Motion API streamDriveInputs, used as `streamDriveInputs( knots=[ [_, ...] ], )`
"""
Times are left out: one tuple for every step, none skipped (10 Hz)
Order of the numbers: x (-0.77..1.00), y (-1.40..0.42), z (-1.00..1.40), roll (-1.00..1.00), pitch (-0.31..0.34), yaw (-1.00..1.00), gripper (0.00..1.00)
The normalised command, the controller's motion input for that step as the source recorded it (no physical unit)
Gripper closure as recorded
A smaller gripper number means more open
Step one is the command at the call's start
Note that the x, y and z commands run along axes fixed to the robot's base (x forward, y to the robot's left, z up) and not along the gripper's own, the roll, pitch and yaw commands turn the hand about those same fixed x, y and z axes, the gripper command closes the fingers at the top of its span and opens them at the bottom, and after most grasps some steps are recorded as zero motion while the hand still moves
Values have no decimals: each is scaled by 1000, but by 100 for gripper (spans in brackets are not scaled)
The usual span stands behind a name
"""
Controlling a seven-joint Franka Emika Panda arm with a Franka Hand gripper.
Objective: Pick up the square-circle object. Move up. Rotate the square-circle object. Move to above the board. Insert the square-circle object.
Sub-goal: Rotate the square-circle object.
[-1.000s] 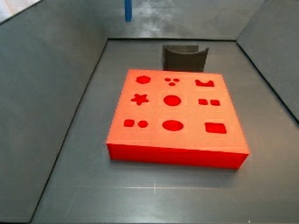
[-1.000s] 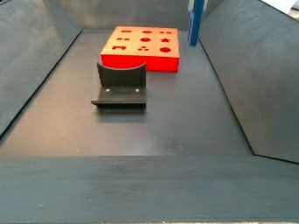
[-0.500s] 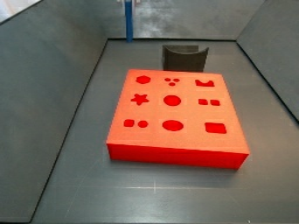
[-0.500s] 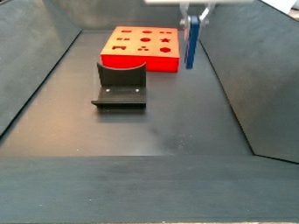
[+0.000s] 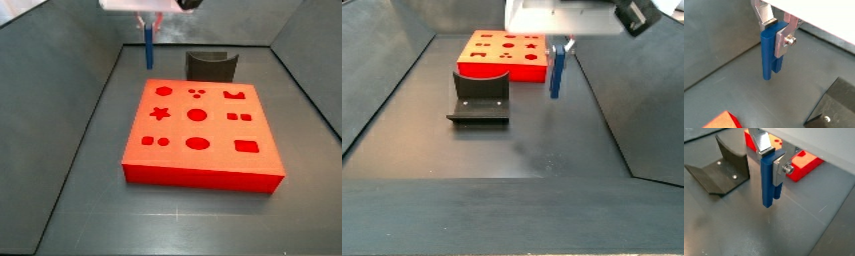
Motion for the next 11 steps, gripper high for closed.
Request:
streamDriveInputs(
  knots=[
    [29, -11, -656, -13, -53, 41, 100],
    [28, -11, -560, -15, -50, 41, 100],
    [30, -11, -367, -19, -45, 42, 100],
    [33, -11, -226, -22, -40, 42, 100],
    [33, -11, -226, -22, -40, 42, 100],
    [14, -18, -217, -24, -26, 40, 100],
    [16, -17, -217, -24, -26, 40, 100],
    [0, 0, 0, -24, -27, 41, 0],
    [0, 0, 1000, -24, -31, 40, 0],
    [-7, -1, 1000, -24, -25, 40, 0],
    [-36, -4, 925, -25, 17, 37, 0]
  ],
)
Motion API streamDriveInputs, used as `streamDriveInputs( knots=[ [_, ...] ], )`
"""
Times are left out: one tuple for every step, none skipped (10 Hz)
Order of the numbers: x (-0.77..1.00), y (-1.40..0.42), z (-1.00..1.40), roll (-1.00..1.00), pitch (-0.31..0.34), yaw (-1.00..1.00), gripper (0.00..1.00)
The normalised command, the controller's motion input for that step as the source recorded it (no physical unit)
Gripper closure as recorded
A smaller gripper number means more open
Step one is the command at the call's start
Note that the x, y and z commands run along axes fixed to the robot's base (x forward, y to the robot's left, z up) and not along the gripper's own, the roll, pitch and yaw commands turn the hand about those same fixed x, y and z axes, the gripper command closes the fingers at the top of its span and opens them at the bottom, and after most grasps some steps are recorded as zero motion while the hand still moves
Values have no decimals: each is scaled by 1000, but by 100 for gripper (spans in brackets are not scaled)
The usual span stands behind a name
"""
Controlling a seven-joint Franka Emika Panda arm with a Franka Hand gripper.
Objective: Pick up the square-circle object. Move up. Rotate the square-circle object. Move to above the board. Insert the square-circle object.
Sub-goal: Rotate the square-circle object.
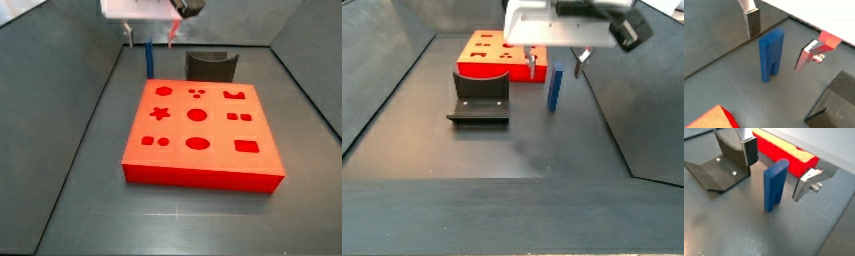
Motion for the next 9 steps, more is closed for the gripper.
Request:
streamDriveInputs(
  knots=[
    [-33, -3, 826, -23, 25, 36, 0],
    [-22, -1, 605, -19, 34, 34, 0],
    [-15, 1, 428, -16, 37, 32, 0],
    [-8, 2, 185, -11, 44, 30, 0],
    [0, 0, 0, -1, 7, -1000, 0],
    [21, 6, -72, -2, 6, -1000, 0],
    [26, 12, -54, -2, 5, -1000, 0],
    [30, 12, -40, -2, 4, -1000, 0],
    [30, 13, -40, -2, 4, -1000, 0]
  ],
)
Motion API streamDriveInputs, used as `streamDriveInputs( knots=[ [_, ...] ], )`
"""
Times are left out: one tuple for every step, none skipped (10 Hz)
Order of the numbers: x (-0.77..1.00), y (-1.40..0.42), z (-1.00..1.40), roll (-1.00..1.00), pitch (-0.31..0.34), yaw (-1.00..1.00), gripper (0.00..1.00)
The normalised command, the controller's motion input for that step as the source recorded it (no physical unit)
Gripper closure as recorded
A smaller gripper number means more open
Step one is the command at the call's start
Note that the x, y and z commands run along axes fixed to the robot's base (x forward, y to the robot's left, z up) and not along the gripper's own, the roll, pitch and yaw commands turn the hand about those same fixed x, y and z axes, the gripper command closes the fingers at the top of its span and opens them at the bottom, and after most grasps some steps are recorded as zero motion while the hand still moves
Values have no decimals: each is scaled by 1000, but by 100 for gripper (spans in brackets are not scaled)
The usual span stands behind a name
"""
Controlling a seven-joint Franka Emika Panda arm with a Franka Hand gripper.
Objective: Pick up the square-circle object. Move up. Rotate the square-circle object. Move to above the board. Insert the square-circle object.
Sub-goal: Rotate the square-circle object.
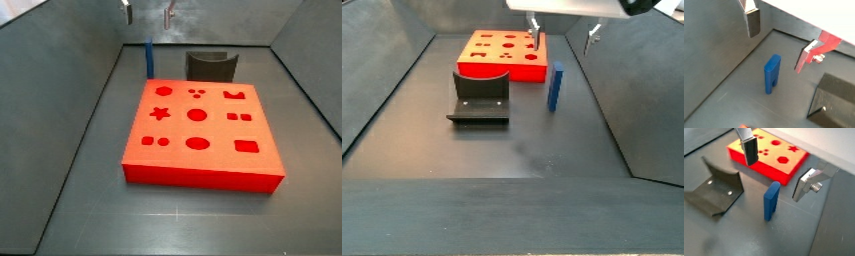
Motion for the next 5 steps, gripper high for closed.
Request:
streamDriveInputs(
  knots=[
    [30, 13, -39, -2, 4, -1000, 0],
    [30, 13, -38, -2, 4, -1000, 0],
    [31, 13, -36, -2, 5, -1000, 0],
    [31, 13, -36, -2, 5, -1000, 0],
    [31, 13, -35, -3, 5, -1000, 0]
  ],
)
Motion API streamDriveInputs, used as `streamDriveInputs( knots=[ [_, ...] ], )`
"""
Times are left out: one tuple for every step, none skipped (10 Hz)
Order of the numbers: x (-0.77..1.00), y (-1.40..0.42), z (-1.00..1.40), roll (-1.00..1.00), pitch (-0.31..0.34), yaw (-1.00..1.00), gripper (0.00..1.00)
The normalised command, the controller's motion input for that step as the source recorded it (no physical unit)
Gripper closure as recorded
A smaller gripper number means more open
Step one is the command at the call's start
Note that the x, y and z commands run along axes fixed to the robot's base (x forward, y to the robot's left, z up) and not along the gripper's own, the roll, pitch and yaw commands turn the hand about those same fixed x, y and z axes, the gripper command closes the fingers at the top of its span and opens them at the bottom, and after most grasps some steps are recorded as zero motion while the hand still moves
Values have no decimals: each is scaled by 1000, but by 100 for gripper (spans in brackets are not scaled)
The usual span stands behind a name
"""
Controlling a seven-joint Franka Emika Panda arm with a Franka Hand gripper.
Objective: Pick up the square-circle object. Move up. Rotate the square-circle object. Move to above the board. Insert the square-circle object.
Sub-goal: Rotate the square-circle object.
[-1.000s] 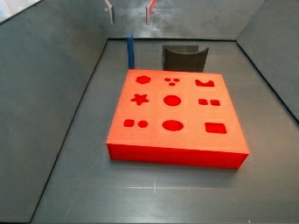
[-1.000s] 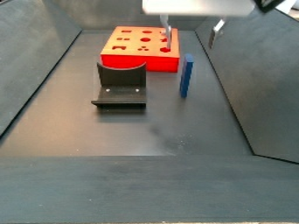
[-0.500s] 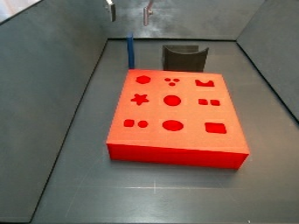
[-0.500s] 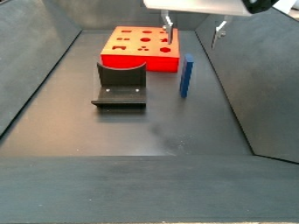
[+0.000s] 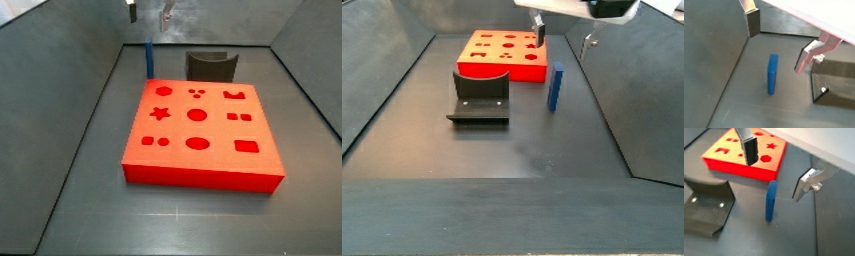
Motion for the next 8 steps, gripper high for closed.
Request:
streamDriveInputs(
  knots=[
    [31, 13, -35, -3, 5, -1000, 0],
    [31, 13, -35, -3, 6, -1000, 0],
    [31, 14, -35, -3, 6, -1000, 0],
    [31, 14, -35, -4, 7, -1000, 0],
    [31, 14, -35, -4, 7, -1000, 0],
    [31, 14, -35, -5, 9, -1000, 0],
    [31, 14, -35, -5, 9, -1000, 0],
    [31, 14, -34, -6, 11, -1000, 0]
  ],
)
